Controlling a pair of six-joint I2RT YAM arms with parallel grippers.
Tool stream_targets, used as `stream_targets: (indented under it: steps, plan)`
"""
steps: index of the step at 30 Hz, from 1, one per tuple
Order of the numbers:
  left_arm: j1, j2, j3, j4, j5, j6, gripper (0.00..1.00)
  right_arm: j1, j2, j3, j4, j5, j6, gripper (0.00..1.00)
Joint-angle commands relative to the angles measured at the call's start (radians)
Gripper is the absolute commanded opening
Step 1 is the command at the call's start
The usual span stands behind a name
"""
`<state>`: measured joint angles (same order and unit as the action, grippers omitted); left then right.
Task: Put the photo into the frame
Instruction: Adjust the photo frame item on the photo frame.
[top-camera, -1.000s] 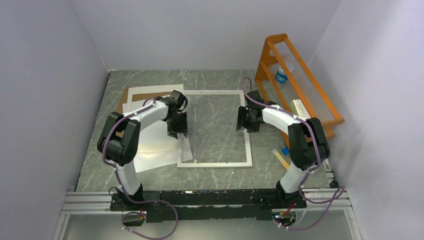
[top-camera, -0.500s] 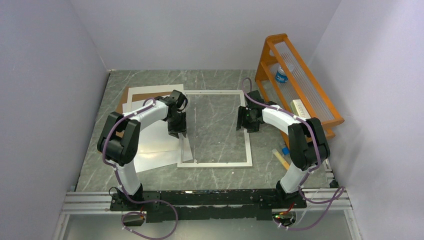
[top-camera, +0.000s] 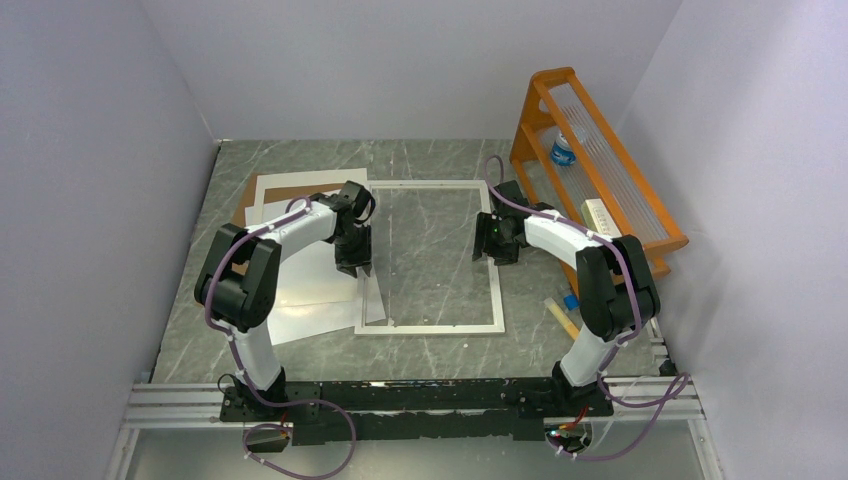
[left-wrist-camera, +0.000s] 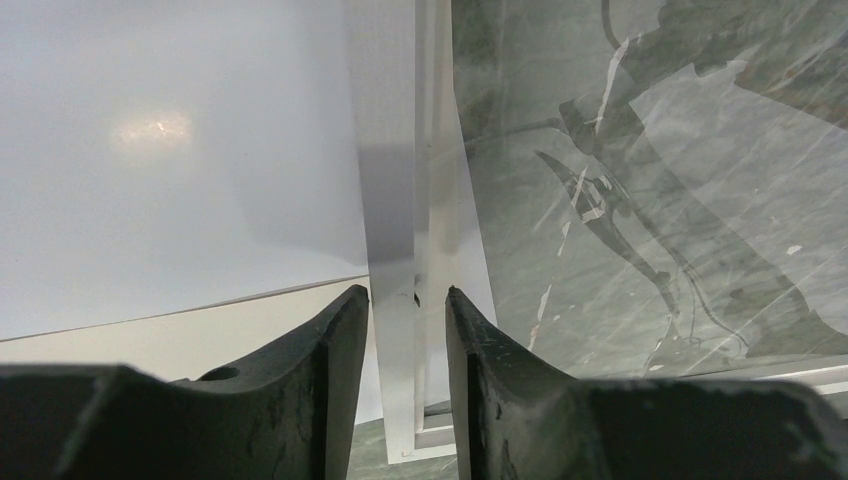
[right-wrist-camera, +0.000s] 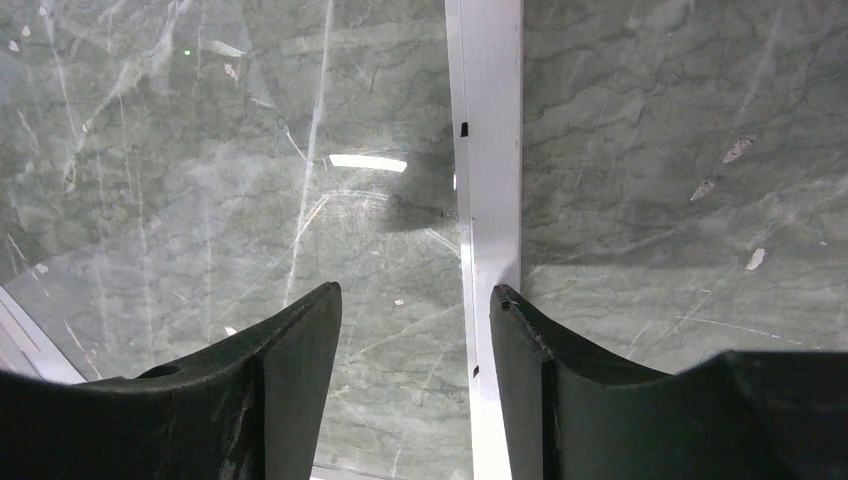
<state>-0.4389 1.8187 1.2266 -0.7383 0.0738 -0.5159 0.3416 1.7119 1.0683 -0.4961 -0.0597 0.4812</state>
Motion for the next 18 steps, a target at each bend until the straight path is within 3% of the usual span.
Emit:
stream_targets:
  steps: [1,8,18]
  plan:
    - [-0.009,0.007,-0.015,0.008,-0.001,0.011,0.39,0.005,0.014,-0.01,0.001,-0.031,0.018,0.59]
    - [-0.012,0.01,-0.022,0.014,-0.008,0.01,0.36,0.005,0.022,-0.007,-0.002,-0.037,0.017,0.59]
    - [-0.012,-0.006,-0.032,0.032,-0.006,0.014,0.23,0.005,0.023,-0.004,-0.003,-0.035,0.017,0.59]
